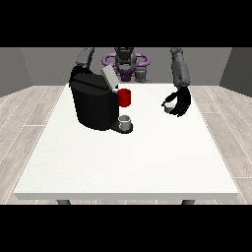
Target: Insert the coffee pod into the coffee machine and close the lid
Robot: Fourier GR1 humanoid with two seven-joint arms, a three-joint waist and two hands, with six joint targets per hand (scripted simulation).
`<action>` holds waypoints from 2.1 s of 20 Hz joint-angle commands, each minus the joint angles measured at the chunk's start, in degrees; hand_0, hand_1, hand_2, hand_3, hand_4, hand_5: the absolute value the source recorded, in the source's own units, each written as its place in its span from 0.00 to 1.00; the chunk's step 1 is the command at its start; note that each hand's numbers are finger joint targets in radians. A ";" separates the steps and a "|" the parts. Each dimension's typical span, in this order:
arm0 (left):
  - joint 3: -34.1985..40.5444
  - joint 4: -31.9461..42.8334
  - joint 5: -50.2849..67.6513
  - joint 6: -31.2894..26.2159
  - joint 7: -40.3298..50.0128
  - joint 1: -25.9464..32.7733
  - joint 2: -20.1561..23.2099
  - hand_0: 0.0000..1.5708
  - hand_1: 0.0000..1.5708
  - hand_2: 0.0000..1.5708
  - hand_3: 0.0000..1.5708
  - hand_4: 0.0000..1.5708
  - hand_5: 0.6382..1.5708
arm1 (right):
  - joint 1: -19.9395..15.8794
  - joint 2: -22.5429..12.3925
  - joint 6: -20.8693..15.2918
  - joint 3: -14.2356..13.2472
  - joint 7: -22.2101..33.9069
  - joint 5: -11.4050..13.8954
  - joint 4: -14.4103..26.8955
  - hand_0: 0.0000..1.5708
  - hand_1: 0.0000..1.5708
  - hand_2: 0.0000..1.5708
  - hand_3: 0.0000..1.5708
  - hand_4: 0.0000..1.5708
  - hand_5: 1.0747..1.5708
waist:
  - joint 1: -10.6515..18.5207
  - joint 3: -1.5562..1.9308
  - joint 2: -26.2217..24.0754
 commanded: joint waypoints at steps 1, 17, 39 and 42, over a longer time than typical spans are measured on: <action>-0.83 1.54 -2.74 4.63 -0.31 -0.61 -1.62 0.59 0.59 0.66 0.53 0.23 1.00 | -0.09 -0.18 0.78 -0.72 -1.11 -0.98 0.56 0.00 0.00 0.00 0.00 0.32 1.00 | -0.04 -0.01 -0.16; -2.16 0.44 -4.55 -4.65 -4.27 -7.92 1.04 0.89 0.89 0.91 0.87 0.38 1.00 | 2.41 1.07 -0.13 -0.66 -2.45 -1.10 5.52 0.00 0.00 0.00 0.00 0.29 1.00 | 0.82 0.02 -4.09; 0.39 -4.47 -5.47 -12.65 6.42 -26.45 2.61 0.65 0.65 0.77 0.78 0.32 1.00 | -5.91 0.32 1.39 0.21 -1.80 -2.01 7.03 0.00 0.00 0.00 0.00 0.33 1.00 | -4.30 0.00 -2.75; 1.19 -3.01 -5.57 -9.72 9.05 -24.94 0.14 0.77 0.77 0.80 0.76 0.32 1.00 | -3.68 -0.21 1.17 1.59 2.51 -1.14 3.91 0.00 0.00 0.00 0.00 0.31 1.00 | -6.68 -0.01 -4.62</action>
